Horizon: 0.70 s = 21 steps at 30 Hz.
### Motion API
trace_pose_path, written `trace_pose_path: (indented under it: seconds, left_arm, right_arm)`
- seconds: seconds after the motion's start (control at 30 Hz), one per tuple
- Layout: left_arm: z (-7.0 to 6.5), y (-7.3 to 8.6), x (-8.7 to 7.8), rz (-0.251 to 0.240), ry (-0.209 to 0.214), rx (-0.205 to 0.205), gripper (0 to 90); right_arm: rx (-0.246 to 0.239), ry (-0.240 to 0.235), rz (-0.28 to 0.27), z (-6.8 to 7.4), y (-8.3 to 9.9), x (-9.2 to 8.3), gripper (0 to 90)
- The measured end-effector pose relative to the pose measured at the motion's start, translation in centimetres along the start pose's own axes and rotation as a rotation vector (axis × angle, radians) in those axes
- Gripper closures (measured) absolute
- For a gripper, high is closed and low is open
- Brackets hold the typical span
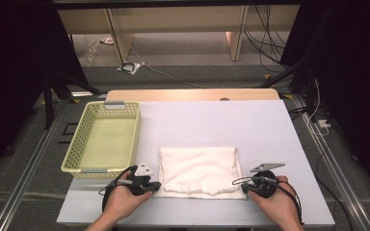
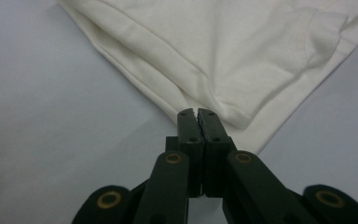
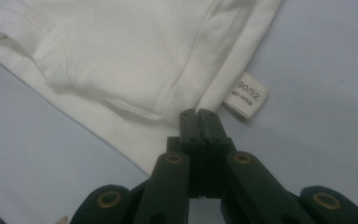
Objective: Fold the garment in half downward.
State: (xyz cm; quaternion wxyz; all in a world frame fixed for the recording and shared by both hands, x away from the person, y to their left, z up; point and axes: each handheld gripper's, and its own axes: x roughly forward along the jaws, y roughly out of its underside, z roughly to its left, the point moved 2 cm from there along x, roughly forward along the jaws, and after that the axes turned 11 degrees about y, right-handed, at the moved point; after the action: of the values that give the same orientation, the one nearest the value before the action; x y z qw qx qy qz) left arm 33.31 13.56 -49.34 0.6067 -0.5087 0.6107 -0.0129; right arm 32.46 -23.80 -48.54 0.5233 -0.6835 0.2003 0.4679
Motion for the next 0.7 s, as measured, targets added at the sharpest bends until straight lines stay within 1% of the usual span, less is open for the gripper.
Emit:
trace_pose_path:
  seconds: [0.1,0.17,0.27,0.33,0.43,0.5,0.53,0.57,0.6,0.67,0.7]
  left_arm:
    - [-0.5,0.2,-0.2,0.004,0.005,0.008,88.6]
    - [-0.7,0.3,-0.4,0.006,0.013,0.009,88.6]
    - [-1.0,0.8,-0.7,0.009,0.031,0.0,88.6]
    - [-1.3,1.1,-0.7,0.01,0.038,0.002,88.5]
    - [-1.6,1.3,-0.8,0.009,0.037,0.022,88.1]
    - [-1.7,1.2,-0.9,0.0,0.031,0.045,86.7]
    - [-1.7,1.2,-0.9,-0.001,0.016,0.063,84.0]
    - [-1.8,1.1,-1.0,-0.012,0.002,0.077,79.0]
    - [-1.7,0.9,-1.1,-0.031,-0.002,0.09,73.3]
    - [-1.7,0.5,-1.2,-0.069,-0.005,0.09,61.9]
    - [-1.7,0.3,-1.2,-0.089,-0.008,0.102,56.9]
  right_arm:
    - [-0.021,-0.004,0.017,0.1,0.1,-0.3,90.0]
    - [-0.023,-0.002,0.027,0.1,0.2,-0.6,90.0]
    - [-0.019,-0.015,0.04,0.0,0.8,-1.0,90.0]
    - [-0.021,-0.026,0.059,0.1,1.2,-1.1,90.0]
    - [-0.021,-0.041,0.055,0.0,1.6,-1.1,89.5]
    - [-0.019,-0.045,0.044,-0.2,1.6,-1.2,86.2]
    - [-0.018,-0.032,0.035,-0.4,1.5,-1.3,82.2]
    - [-0.02,-0.022,0.019,-0.6,1.5,-1.4,78.6]
    - [-0.016,-0.015,-0.002,-0.8,1.4,-1.5,76.2]
    - [-0.004,-0.006,-0.056,-1.0,1.1,-1.7,71.2]
    - [-0.013,0.004,-0.085,-1.1,1.0,-1.6,69.1]
